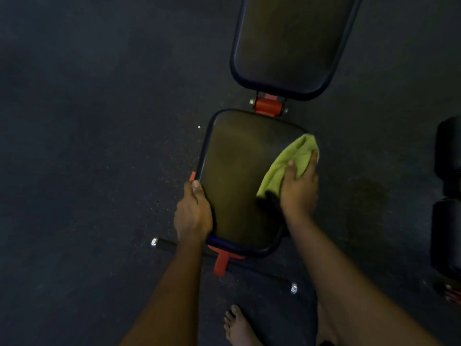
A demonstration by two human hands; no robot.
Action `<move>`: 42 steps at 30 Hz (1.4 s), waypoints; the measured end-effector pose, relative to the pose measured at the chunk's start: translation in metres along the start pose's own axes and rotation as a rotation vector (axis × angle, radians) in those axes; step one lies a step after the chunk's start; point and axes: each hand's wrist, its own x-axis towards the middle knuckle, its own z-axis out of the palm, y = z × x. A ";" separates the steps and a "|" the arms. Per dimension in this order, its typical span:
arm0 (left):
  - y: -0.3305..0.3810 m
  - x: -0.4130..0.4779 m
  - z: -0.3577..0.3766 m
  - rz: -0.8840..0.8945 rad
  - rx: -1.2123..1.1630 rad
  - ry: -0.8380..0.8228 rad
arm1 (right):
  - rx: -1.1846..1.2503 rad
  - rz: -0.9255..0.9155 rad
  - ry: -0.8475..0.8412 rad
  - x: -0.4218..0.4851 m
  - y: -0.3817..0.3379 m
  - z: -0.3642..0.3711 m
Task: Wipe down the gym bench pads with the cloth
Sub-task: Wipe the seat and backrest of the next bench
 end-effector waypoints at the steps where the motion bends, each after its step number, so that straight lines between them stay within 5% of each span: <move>1: 0.000 0.000 0.001 0.005 0.025 0.025 | 0.025 0.022 -0.017 0.028 -0.011 -0.003; 4: -0.001 0.001 0.004 0.025 0.081 0.087 | -0.009 0.042 -0.039 0.054 -0.030 -0.009; 8: -0.001 0.001 0.006 0.042 0.091 0.127 | -0.179 -0.236 -0.033 0.005 -0.010 -0.009; 12: 0.000 0.000 0.007 0.044 0.121 0.138 | -0.436 -0.347 -0.090 0.066 -0.043 -0.003; 16: -0.001 0.001 0.006 0.030 0.156 0.126 | -0.664 -0.584 -0.247 0.114 -0.102 0.028; 23: -0.001 -0.001 0.007 -0.003 0.096 0.147 | -0.698 -0.902 -0.384 0.113 -0.151 0.071; 26: 0.000 -0.004 0.008 -0.013 0.035 0.172 | -0.760 -1.120 -0.637 0.088 -0.178 0.098; 31: -0.015 -0.029 0.005 -0.168 -0.374 0.579 | -1.023 -1.580 -0.691 0.010 -0.163 0.095; 35: -0.033 -0.063 -0.001 -0.221 -0.405 0.676 | -0.915 -1.846 -0.939 -0.050 -0.115 0.071; 37: -0.043 -0.076 -0.004 -0.225 -0.433 0.669 | -0.912 -1.861 -0.926 -0.052 -0.110 0.071; 40: -0.057 -0.096 -0.007 -0.243 -0.478 0.636 | -1.032 -1.589 -0.701 -0.074 -0.099 0.071; 42: -0.060 -0.103 -0.013 -0.230 -0.486 0.614 | -0.987 -1.573 -0.656 -0.098 -0.079 0.062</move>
